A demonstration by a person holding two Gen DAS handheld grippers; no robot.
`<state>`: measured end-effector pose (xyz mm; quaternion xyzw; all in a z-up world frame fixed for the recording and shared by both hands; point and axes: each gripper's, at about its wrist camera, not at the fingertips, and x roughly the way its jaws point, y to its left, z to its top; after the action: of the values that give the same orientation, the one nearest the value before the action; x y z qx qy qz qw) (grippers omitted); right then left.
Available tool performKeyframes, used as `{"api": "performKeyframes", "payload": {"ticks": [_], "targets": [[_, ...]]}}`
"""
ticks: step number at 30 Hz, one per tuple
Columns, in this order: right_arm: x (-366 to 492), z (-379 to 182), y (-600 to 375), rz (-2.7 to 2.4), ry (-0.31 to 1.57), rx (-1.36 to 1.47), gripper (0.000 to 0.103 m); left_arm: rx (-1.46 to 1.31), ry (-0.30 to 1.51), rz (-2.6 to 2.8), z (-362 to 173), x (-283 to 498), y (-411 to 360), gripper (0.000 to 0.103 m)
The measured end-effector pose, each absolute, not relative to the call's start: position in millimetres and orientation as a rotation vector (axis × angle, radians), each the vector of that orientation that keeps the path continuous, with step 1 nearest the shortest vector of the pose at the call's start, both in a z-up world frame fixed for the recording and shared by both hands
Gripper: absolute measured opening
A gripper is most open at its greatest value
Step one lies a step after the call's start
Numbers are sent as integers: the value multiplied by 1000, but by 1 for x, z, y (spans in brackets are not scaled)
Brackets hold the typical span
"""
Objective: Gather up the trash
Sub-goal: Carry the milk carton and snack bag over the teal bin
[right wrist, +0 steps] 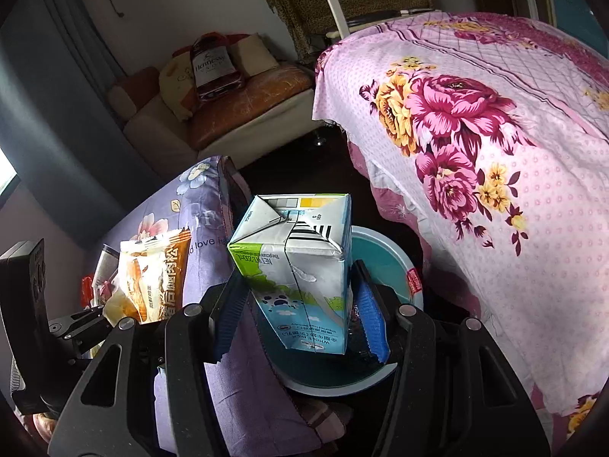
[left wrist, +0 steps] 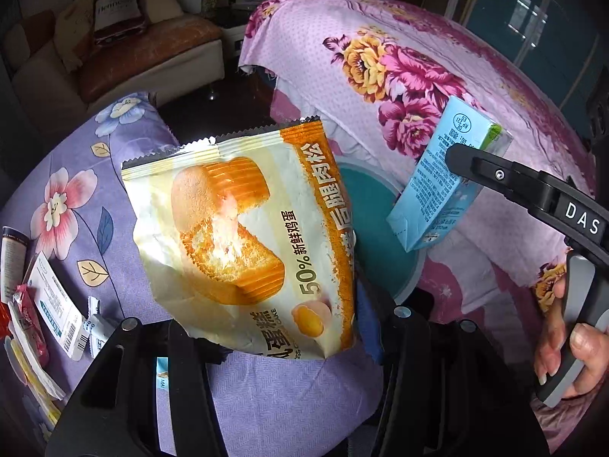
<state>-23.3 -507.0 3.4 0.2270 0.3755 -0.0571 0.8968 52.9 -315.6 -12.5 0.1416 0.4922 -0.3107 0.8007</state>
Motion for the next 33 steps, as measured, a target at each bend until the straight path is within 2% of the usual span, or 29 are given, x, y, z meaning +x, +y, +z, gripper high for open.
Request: {"api": "performKeyframes", "payload": {"ticks": [18,20,22,24,33], "targets": [[-26,-33,-543,-156,828,544,52,380,1123,-680,-49,65,-369,53],[-26,-34,-545,-161,830,548,52,379,1132,-681,-54,67,-371,56],[-26,-35,-548,-167,832,550,52,382,1126,-673,-56,67,-371,67],[-25,-37,-550,-172,838,553,52,389,1115,-666,-57,66,-371,73],[-18,-44,-544,-168,868,545,52,349,1151,-627,-68,75,-360,82]]}}
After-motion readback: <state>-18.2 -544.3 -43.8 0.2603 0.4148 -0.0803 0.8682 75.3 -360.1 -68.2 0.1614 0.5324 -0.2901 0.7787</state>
